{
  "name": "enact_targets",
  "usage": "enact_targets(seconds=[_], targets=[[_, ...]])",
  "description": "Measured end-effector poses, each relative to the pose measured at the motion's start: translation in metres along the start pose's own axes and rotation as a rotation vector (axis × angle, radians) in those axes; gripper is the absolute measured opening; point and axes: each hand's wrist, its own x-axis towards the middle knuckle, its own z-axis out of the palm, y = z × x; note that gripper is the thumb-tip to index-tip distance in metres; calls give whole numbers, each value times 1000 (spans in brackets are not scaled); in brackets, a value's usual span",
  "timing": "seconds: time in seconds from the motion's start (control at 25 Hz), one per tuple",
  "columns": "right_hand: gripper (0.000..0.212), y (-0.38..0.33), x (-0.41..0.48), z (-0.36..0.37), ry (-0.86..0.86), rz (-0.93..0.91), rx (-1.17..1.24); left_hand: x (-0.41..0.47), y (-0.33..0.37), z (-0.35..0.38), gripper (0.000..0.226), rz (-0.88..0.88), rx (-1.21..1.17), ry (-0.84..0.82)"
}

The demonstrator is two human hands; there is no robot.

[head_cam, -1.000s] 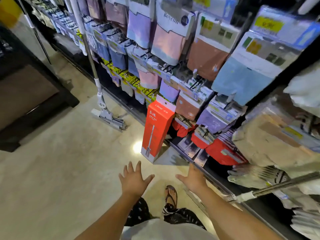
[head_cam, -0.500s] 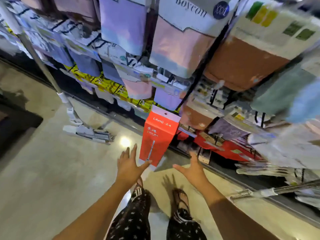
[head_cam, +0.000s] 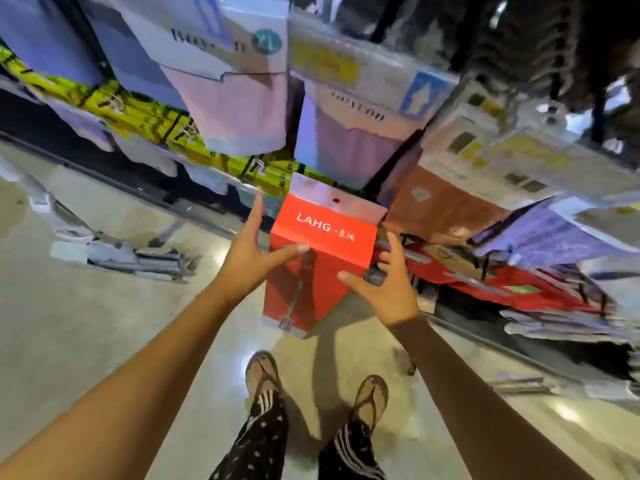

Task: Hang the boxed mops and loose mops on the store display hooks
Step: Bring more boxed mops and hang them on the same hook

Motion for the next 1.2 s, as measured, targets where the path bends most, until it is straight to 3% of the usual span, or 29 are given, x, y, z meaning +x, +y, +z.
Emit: enact_targets(seconds=[0.2,0.44,0.6,0.72,1.04,1.2], targets=[[89,25,30,27,72,-201,83,26,-23,12,118,90,-109,-161],[97,29,11,29,49,-196,121,13,-20,1,112,161,-96,-234],[102,28,-30,33,-15,-157,75,-49,-20,-16,108,152,-23,-162],[109,-2,-66,35,-98,-122,73,-95,-1,-38,111,51,-55,-82],[112,-127,-160,37,-163,-220,70,-192,101,-112,116,43,-98,93],[118,-176,-176,34,-181,-384,-7,-219,150,-139,109,104,-88,174]])
